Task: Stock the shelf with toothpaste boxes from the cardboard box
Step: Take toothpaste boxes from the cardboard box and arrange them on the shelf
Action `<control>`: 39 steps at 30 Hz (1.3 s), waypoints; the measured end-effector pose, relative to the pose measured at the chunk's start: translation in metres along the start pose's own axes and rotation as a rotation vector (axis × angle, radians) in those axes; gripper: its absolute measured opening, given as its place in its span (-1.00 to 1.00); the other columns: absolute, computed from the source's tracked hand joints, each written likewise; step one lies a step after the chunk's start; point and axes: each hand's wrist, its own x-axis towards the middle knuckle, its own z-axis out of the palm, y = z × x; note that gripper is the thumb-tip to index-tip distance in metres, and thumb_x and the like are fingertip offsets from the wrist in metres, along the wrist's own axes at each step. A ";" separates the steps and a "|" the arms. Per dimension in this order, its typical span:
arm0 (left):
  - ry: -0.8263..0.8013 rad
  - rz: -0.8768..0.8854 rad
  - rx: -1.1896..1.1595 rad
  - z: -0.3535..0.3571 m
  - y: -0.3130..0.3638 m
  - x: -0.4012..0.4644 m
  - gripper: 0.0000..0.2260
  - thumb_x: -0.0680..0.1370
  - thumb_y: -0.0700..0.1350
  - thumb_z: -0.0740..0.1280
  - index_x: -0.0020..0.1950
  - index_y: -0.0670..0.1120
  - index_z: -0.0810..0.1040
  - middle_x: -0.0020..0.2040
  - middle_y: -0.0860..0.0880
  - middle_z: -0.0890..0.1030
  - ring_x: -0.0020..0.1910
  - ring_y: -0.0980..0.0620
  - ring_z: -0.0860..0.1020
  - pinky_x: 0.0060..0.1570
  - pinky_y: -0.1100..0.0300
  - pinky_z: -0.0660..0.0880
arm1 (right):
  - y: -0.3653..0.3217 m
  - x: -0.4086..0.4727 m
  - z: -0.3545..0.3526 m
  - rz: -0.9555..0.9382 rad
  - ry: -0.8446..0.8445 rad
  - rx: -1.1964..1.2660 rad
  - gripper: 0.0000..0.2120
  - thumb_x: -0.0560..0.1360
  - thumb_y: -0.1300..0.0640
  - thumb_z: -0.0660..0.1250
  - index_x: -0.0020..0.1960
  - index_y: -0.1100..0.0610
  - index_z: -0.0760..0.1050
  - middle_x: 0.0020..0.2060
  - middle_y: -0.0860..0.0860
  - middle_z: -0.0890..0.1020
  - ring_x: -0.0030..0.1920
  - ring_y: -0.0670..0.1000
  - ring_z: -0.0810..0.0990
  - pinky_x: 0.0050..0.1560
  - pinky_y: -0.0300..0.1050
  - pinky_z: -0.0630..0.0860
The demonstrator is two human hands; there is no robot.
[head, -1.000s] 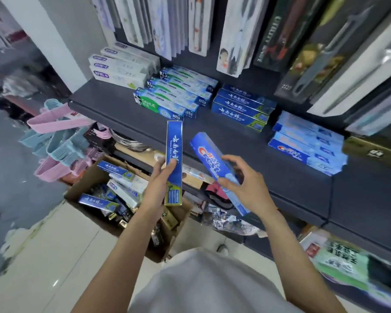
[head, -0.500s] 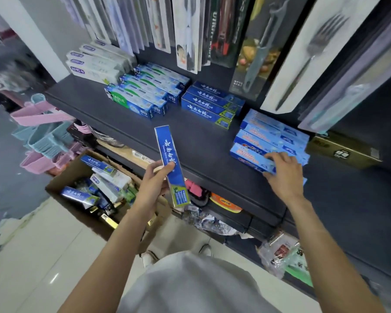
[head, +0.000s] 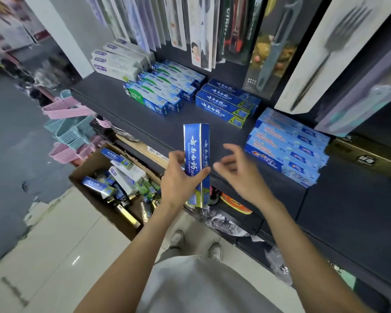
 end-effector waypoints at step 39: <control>0.115 -0.369 0.181 -0.101 -0.226 0.017 -0.83 0.53 -0.05 0.27 0.08 -0.04 0.55 -0.01 -0.02 0.63 0.00 -0.05 0.55 -0.07 0.12 0.43 | -0.029 0.115 0.216 -0.486 -0.610 -0.801 -0.77 0.55 0.16 0.22 0.17 0.03 0.54 0.01 -0.03 0.64 -0.04 0.05 0.61 -0.19 -0.12 0.44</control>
